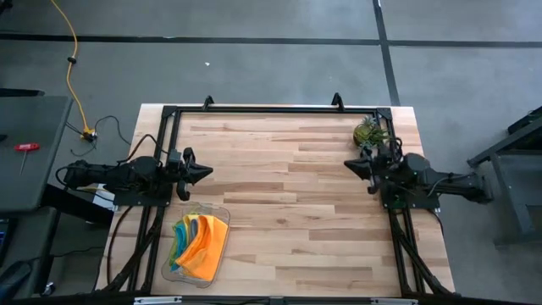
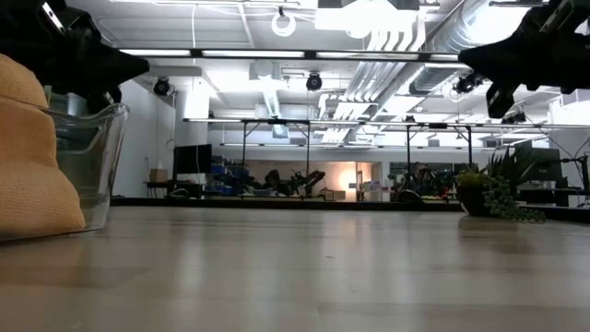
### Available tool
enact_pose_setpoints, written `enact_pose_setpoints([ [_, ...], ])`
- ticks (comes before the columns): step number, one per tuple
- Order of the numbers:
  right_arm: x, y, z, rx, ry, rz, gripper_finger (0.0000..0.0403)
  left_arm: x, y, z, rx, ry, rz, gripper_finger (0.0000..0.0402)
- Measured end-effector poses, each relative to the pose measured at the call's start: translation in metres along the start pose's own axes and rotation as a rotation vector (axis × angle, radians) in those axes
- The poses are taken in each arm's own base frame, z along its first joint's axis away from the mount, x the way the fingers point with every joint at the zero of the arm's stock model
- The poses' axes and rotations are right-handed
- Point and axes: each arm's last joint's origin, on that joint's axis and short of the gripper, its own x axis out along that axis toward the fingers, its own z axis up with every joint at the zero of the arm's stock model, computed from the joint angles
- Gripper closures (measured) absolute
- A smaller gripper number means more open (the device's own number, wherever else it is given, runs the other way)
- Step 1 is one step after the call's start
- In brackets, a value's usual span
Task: Fold microfiber towels
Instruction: Return to Home Position
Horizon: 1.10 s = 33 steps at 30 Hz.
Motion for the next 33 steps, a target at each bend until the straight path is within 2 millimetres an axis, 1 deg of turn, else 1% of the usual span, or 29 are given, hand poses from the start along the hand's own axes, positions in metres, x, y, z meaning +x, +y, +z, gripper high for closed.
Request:
enact_pose_setpoints([
  [19,0.000,0.000,-0.003,0.002,0.029,0.010,0.0402,0.000,0.000,0.000,0.001,0.004,-0.001,0.0398],
  [24,0.000,0.004,-0.008,0.011,0.064,0.056,0.0402,0.000,0.000,0.000,0.001,0.004,-0.001,0.0398],
  [28,0.000,0.004,-0.011,0.011,0.097,0.051,0.0402,0.000,0.000,0.000,0.001,0.003,-0.001,0.0398],
  [31,-0.001,0.001,-0.019,-0.068,0.189,0.057,0.0402,0.000,0.000,0.000,0.001,0.003,-0.001,0.0398],
  [33,-0.002,0.001,-0.019,-0.132,0.191,0.072,0.0402,0.000,0.000,0.000,0.001,0.003,0.000,0.0398],
])
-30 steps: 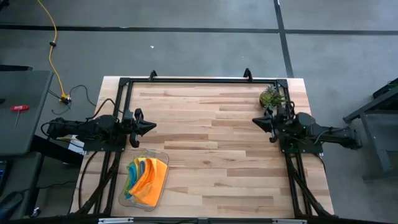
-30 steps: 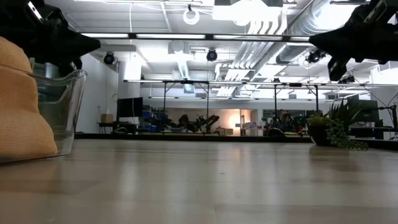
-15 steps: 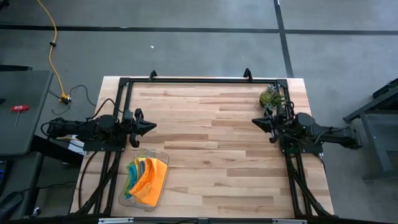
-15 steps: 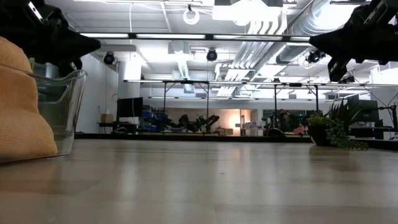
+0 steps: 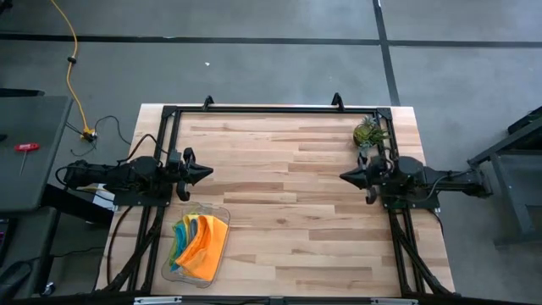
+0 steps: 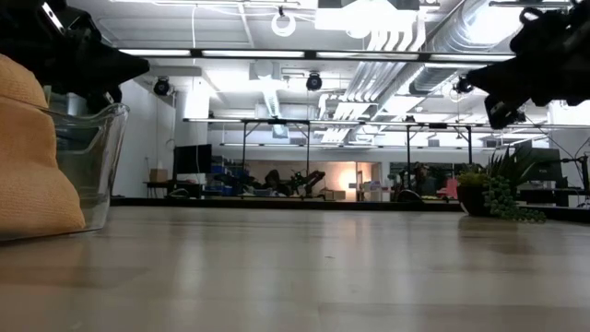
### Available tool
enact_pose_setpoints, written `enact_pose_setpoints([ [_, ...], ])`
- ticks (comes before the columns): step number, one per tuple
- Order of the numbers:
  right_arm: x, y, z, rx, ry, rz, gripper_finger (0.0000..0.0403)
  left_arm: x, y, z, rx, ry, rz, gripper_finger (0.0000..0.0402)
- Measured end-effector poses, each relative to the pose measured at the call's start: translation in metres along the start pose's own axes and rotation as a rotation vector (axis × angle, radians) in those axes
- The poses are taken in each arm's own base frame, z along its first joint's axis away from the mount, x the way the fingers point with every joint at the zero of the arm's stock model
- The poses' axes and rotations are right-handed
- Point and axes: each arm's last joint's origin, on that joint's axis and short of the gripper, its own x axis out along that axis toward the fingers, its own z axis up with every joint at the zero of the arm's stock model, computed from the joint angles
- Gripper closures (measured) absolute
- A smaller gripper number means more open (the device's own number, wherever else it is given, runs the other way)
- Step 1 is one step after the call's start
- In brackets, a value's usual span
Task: Fold microfiber towels
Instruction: Return to Home Position
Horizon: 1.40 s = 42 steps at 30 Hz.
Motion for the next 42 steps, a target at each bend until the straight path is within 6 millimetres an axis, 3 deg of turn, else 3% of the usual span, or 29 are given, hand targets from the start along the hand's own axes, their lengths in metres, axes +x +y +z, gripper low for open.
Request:
enact_pose_setpoints([
  [7,0.0000,-0.0001,0.0000,-0.057,-0.001,-0.003,0.0402,0.0000,0.0001,0.0000,0.000,-0.001,0.002,0.0398],
  [14,0.0000,-0.0009,0.0002,-0.293,-0.005,-0.034,0.0402,0.0000,0.0001,0.0000,0.000,-0.001,0.002,0.0398],
  [30,0.0000,-0.0018,0.0002,-0.093,-0.009,-0.041,0.0402,0.0000,0.0001,0.0000,0.000,-0.001,0.002,0.0398],
  [42,0.0008,-0.0022,-0.0010,-0.093,0.006,-0.044,0.0402,0.0000,0.0000,0.0000,0.000,-0.001,0.001,0.0398],
])
